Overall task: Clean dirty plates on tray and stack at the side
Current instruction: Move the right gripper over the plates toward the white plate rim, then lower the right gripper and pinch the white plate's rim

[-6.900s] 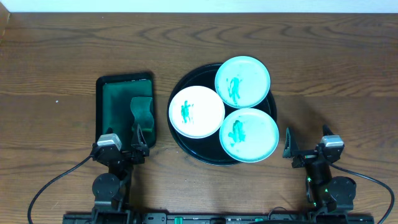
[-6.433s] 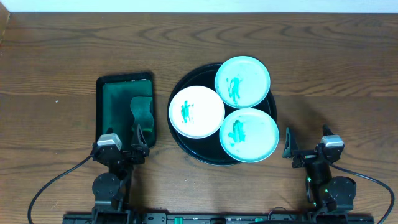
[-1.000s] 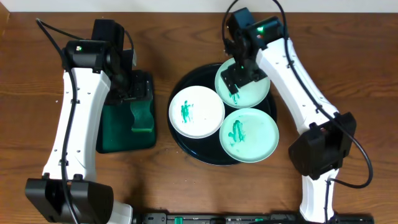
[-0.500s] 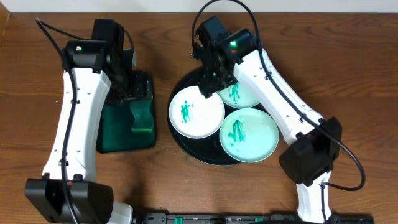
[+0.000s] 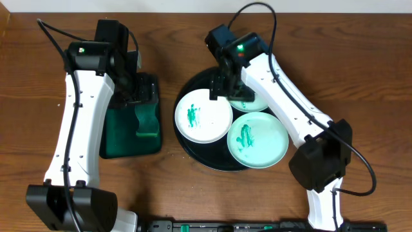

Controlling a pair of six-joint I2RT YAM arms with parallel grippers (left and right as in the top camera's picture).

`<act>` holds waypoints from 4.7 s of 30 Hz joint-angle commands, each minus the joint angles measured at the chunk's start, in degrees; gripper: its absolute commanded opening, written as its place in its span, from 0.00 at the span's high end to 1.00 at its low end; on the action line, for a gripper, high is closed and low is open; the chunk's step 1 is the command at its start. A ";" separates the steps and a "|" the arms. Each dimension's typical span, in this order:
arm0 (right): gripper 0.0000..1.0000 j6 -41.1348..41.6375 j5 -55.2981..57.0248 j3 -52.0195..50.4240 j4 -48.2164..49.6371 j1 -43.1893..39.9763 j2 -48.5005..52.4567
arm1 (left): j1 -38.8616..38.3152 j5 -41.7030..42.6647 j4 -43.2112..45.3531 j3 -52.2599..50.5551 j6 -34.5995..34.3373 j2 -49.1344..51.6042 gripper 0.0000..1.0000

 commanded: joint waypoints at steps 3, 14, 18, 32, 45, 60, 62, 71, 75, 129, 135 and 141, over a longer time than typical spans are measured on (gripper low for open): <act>0.29 17.92 19.96 -1.79 -6.08 2.03 0.11 | 0.20 -0.26 -0.17 0.76 0.28 -0.33 0.18; 0.18 -15.72 -1.01 -2.73 7.41 3.50 0.15 | 0.20 -0.26 -0.17 0.76 0.28 -0.33 0.18; 0.22 1.53 10.08 -2.73 5.51 3.13 0.20 | 0.20 -0.26 -0.46 0.76 0.28 -0.33 0.18; 0.36 -3.72 9.49 -2.80 2.67 3.02 9.27 | 0.20 -0.26 -0.55 0.76 0.28 -0.33 0.18; 0.42 -5.42 9.35 -2.80 4.31 2.40 13.62 | 0.20 -0.26 -0.55 0.76 0.28 -0.33 0.18; 0.45 -11.17 5.38 -2.80 1.75 -2.19 13.57 | 0.20 -0.26 -0.26 0.76 0.28 -0.33 0.18; 0.47 -15.47 2.84 -2.80 1.40 -3.39 13.55 | 0.20 -0.26 -0.07 0.76 0.28 -0.33 0.18; 0.44 -27.45 -2.67 -2.78 1.62 -4.72 6.60 | 0.20 -0.26 0.13 0.76 0.26 -0.33 0.18; 0.37 -34.88 -9.53 -2.78 0.90 -4.79 1.79 | 0.20 -0.26 0.13 0.76 0.26 -0.31 0.18; 0.42 -14.56 -8.90 -27.28 26.62 -5.81 0.52 | 0.20 -0.07 1.16 0.70 -0.76 -0.33 0.18; 0.43 -18.08 -14.21 -31.19 32.41 -5.88 0.52 | 0.20 -0.07 1.16 0.70 -0.76 -0.31 0.18; 0.70 -17.94 -17.42 -33.70 36.54 -5.73 0.52 | 0.20 -0.07 1.16 0.70 -0.79 -0.31 0.18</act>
